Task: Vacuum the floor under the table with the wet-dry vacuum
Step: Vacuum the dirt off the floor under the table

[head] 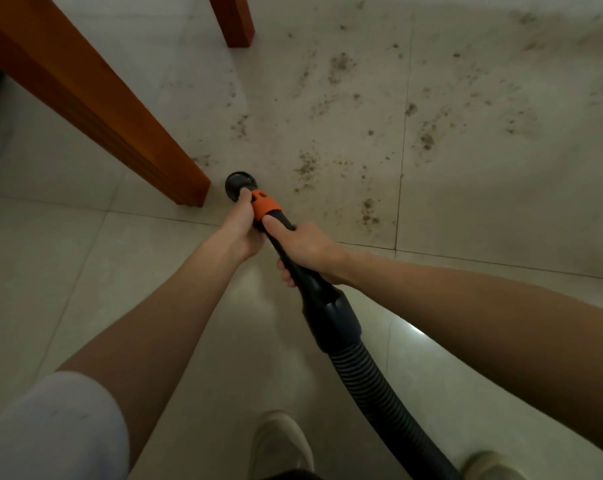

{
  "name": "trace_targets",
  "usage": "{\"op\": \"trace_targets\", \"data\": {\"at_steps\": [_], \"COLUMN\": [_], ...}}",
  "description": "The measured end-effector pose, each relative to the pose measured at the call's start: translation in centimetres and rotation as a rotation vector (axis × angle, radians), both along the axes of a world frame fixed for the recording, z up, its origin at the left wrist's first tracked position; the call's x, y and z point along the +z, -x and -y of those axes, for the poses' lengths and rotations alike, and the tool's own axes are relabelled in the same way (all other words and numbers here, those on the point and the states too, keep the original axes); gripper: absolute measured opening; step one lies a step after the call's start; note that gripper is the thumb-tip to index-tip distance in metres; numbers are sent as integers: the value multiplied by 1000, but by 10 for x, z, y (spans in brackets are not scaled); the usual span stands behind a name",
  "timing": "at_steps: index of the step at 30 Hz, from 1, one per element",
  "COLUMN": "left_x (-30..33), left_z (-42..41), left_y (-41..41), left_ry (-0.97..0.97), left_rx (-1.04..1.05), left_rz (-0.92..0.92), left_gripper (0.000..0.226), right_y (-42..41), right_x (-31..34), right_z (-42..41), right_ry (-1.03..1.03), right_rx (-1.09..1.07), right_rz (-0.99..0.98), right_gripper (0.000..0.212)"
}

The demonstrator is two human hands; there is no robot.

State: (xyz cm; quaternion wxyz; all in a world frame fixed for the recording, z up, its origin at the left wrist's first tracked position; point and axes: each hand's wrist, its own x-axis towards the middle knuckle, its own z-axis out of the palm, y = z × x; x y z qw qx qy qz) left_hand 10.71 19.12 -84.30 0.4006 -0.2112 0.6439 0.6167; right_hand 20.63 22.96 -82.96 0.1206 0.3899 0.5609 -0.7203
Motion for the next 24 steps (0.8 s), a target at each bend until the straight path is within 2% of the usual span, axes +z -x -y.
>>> {"op": "trace_targets", "data": {"at_steps": [6,14,24], "left_x": [-5,-12,1], "left_z": [5,30,-13], "left_y": [10,7,23], "left_ry": [84,29,43], "left_rx": [80,128,88], "left_rz": [-42,-11,-84], "left_gripper": [52,50,44], "right_y": [14,7,37], "right_x": [-8,-13,-16], "right_z": [3,8,-4], "right_ry": [34,-25,-47], "right_rx": [75,214,61], "right_rz": [-22,-11,-22], "right_gripper": [42,41,42]}}
